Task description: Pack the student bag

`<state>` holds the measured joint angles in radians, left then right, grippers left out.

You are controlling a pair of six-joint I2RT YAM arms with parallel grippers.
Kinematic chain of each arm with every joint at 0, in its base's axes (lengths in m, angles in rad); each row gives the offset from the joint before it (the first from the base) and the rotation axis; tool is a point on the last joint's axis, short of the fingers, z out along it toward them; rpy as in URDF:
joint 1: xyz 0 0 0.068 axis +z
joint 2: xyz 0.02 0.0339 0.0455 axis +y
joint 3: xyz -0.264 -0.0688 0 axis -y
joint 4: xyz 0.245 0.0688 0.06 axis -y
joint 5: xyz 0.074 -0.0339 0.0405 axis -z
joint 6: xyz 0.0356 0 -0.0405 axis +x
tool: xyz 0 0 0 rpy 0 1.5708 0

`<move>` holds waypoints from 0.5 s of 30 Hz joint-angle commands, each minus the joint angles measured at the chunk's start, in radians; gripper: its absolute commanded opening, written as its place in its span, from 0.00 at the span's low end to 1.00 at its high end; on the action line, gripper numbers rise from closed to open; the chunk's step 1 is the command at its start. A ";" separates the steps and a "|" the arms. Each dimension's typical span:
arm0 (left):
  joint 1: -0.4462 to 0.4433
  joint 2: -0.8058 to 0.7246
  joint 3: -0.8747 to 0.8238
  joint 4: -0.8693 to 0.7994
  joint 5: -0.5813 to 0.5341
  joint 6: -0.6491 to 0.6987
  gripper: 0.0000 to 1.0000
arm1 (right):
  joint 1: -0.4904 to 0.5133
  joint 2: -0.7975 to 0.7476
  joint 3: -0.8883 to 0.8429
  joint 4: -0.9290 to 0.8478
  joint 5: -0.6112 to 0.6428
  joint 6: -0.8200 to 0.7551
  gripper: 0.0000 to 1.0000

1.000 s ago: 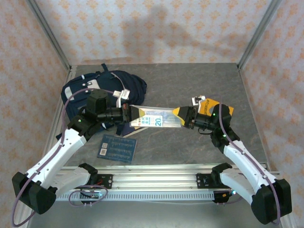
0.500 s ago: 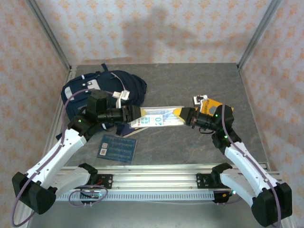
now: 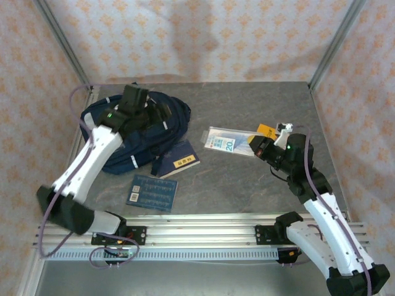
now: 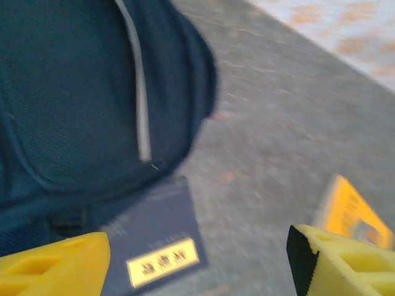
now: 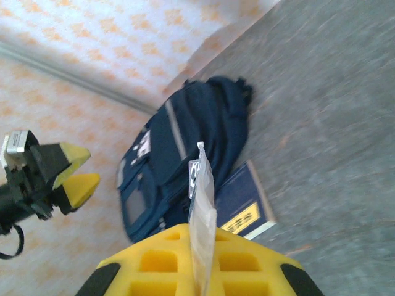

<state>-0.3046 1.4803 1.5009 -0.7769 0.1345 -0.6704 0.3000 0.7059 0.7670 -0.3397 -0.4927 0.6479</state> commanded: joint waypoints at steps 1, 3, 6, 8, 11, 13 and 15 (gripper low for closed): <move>0.010 0.194 0.165 -0.156 -0.280 0.017 0.77 | -0.003 0.004 0.045 -0.092 0.140 -0.065 0.00; 0.023 0.329 0.311 -0.224 -0.316 0.001 0.77 | -0.003 0.008 0.051 -0.113 0.160 -0.072 0.00; 0.047 0.531 0.504 -0.303 -0.283 -0.028 0.75 | -0.003 0.009 0.048 -0.134 0.187 -0.089 0.00; 0.055 0.627 0.606 -0.324 -0.264 -0.036 0.74 | -0.004 0.008 0.044 -0.138 0.194 -0.092 0.00; 0.065 0.730 0.701 -0.309 -0.226 -0.041 0.71 | -0.003 0.007 0.036 -0.141 0.185 -0.098 0.00; 0.075 0.782 0.746 -0.307 -0.222 -0.045 0.69 | -0.003 0.004 0.034 -0.152 0.184 -0.107 0.00; 0.085 0.826 0.785 -0.309 -0.222 -0.047 0.65 | -0.003 -0.004 0.029 -0.158 0.191 -0.114 0.00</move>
<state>-0.2344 2.2814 2.2143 -1.0290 -0.0666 -0.6975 0.3000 0.7204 0.7853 -0.4858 -0.3325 0.5655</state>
